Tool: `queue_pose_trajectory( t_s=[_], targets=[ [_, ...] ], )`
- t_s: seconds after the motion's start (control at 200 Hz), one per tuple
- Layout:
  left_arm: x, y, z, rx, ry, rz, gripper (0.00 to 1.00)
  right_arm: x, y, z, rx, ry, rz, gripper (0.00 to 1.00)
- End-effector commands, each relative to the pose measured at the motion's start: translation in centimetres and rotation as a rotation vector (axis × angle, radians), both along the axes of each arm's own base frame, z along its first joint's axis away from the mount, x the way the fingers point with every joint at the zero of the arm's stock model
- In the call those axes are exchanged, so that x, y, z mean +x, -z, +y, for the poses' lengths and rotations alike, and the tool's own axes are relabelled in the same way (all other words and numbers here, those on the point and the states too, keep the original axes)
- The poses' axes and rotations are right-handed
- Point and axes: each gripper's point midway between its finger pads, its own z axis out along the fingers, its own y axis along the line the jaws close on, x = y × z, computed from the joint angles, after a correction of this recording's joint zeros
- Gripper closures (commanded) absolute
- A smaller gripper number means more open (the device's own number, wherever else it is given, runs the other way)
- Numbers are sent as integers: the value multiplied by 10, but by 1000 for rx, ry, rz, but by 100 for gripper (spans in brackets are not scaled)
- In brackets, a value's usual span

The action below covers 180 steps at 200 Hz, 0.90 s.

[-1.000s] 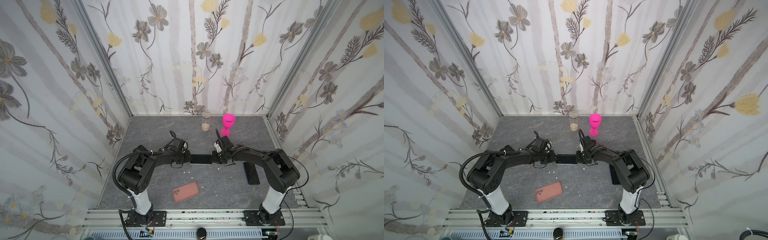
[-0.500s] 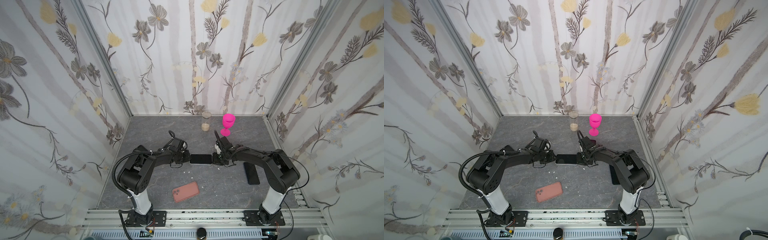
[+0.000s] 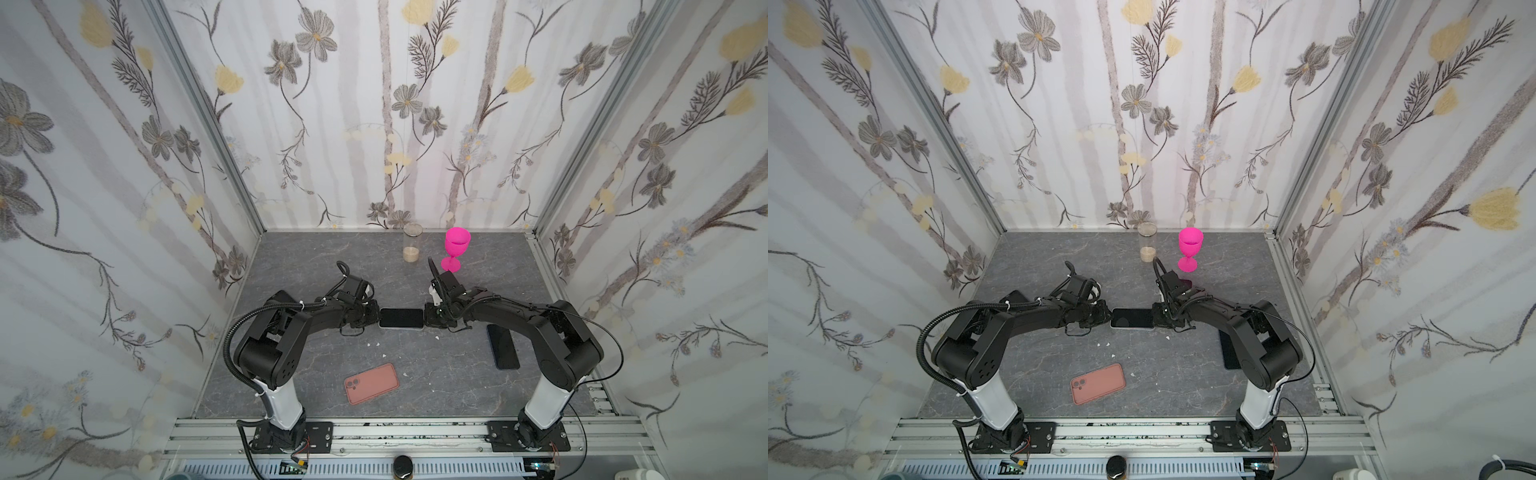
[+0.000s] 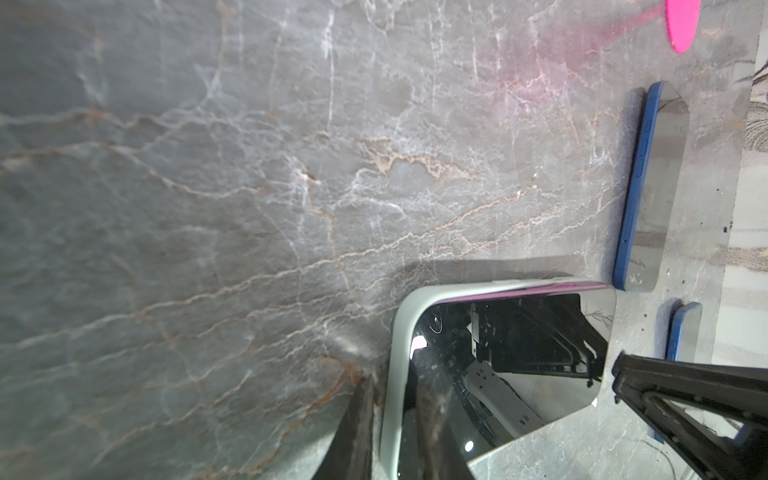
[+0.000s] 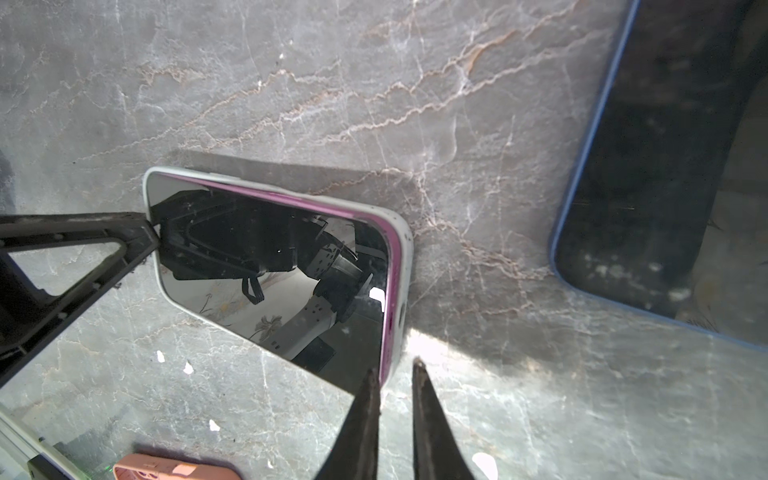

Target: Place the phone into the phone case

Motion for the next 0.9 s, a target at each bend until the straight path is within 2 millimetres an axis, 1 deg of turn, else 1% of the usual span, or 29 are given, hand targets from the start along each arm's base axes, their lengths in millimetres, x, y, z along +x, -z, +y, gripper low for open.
queue_pose_trajectory(
  t_s=[0.0,0.19,0.475,0.724,0.894],
  targets=[
    [0,-1,0,-6,-5,1,80,4,-2,4,-1,-10,-13,83],
    [-1,0,-1,-13,-3,7,81,2,4,5,-4,-14,4,86],
    [-2,0,-2,-19,-1,11,80,-7,23,1,-45,-23,54,89],
    [-2,2,-2,-17,0,12,81,-11,29,-5,-96,-33,70,89],
    [-1,1,-1,-12,1,8,81,-16,38,-8,-145,-48,92,88]
  ],
)
